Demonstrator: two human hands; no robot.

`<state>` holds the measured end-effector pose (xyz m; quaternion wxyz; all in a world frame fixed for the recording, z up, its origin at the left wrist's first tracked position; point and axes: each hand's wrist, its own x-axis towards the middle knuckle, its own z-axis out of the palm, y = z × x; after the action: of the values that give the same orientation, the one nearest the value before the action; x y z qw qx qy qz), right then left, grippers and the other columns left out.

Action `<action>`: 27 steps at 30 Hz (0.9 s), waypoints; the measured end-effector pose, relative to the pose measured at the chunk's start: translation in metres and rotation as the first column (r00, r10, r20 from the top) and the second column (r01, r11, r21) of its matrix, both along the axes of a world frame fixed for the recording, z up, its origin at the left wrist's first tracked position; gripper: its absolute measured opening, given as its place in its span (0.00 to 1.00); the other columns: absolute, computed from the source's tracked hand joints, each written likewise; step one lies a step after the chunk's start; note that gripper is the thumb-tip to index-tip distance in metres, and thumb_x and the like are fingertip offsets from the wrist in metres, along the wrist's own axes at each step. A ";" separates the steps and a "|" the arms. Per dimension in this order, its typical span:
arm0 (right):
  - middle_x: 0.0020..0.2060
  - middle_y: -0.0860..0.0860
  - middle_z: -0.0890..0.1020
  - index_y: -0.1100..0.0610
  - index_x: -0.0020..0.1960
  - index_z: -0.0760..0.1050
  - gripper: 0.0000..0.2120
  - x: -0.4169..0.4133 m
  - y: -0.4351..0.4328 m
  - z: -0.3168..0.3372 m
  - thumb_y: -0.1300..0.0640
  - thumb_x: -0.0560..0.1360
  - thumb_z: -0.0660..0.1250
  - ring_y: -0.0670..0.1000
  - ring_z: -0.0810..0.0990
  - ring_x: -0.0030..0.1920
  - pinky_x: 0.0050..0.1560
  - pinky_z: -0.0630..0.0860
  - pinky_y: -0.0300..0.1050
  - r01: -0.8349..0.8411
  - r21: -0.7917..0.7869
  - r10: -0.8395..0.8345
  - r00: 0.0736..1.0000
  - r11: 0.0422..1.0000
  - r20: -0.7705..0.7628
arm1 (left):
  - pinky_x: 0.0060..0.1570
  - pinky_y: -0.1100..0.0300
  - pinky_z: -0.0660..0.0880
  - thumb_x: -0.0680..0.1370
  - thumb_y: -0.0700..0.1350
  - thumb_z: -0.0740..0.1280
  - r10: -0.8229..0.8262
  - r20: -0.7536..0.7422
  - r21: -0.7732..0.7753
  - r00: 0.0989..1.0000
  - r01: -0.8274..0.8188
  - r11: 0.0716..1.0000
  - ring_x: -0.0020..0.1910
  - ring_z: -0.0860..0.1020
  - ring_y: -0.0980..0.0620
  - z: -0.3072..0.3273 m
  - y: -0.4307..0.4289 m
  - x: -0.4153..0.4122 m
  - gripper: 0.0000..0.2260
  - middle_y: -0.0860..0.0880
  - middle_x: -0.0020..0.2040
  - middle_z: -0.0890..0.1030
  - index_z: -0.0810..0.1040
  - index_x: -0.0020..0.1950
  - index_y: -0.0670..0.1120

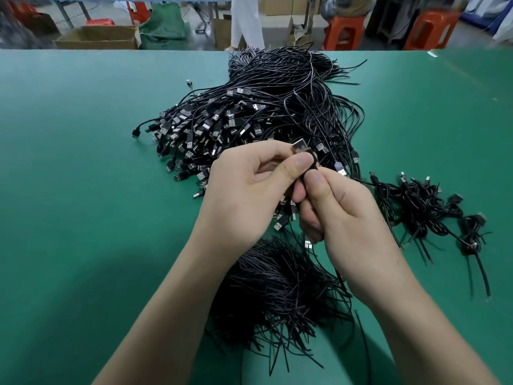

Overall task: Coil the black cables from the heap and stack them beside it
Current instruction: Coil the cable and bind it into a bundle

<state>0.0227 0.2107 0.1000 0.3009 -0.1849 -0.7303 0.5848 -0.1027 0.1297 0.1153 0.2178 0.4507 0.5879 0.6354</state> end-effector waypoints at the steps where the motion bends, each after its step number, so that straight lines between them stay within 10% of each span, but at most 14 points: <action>1: 0.26 0.47 0.66 0.55 0.41 0.73 0.18 0.001 0.001 0.000 0.52 0.87 0.54 0.53 0.62 0.29 0.30 0.61 0.54 -0.040 -0.073 0.038 0.999 0.997 -0.030 | 0.44 0.62 0.80 0.82 0.37 0.68 -0.050 -0.007 -0.009 0.999 0.050 0.999 0.39 0.84 0.54 0.001 -0.002 -0.004 0.06 0.43 0.38 0.85 0.85 0.50 0.37; 7: 0.25 0.49 0.71 0.54 0.39 0.76 0.20 0.005 0.005 0.005 0.49 0.85 0.56 0.51 0.70 0.28 0.35 0.72 0.40 -0.248 -0.317 0.220 0.968 0.916 -0.120 | 0.46 0.54 0.82 0.80 0.39 0.70 -0.215 0.084 0.003 0.973 0.216 0.976 0.40 0.86 0.47 0.000 -0.007 -0.015 0.08 0.48 0.38 0.84 0.85 0.58 0.40; 16: 0.23 0.47 0.69 0.57 0.44 0.67 0.14 0.006 0.006 0.008 0.48 0.83 0.60 0.49 0.65 0.25 0.30 0.69 0.39 -0.156 -0.387 0.122 0.986 0.909 -0.113 | 0.48 0.69 0.77 0.74 0.43 0.75 -0.143 0.199 0.001 0.969 0.146 0.989 0.41 0.81 0.60 -0.011 -0.003 -0.013 0.10 0.54 0.39 0.82 0.88 0.54 0.49; 27: 0.27 0.47 0.77 0.52 0.35 0.80 0.14 0.003 0.005 0.003 0.45 0.75 0.71 0.43 0.74 0.30 0.36 0.72 0.31 0.156 -0.216 -0.186 0.975 0.964 -0.124 | 0.47 0.68 0.79 0.77 0.41 0.74 -0.144 0.249 0.026 0.958 0.142 0.989 0.42 0.84 0.59 -0.018 0.003 -0.009 0.08 0.51 0.41 0.87 0.88 0.53 0.52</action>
<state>0.0258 0.2154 0.1034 0.3813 -0.2349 -0.6241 0.6402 -0.1121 0.1327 0.0971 0.3338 0.4093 0.5189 0.6722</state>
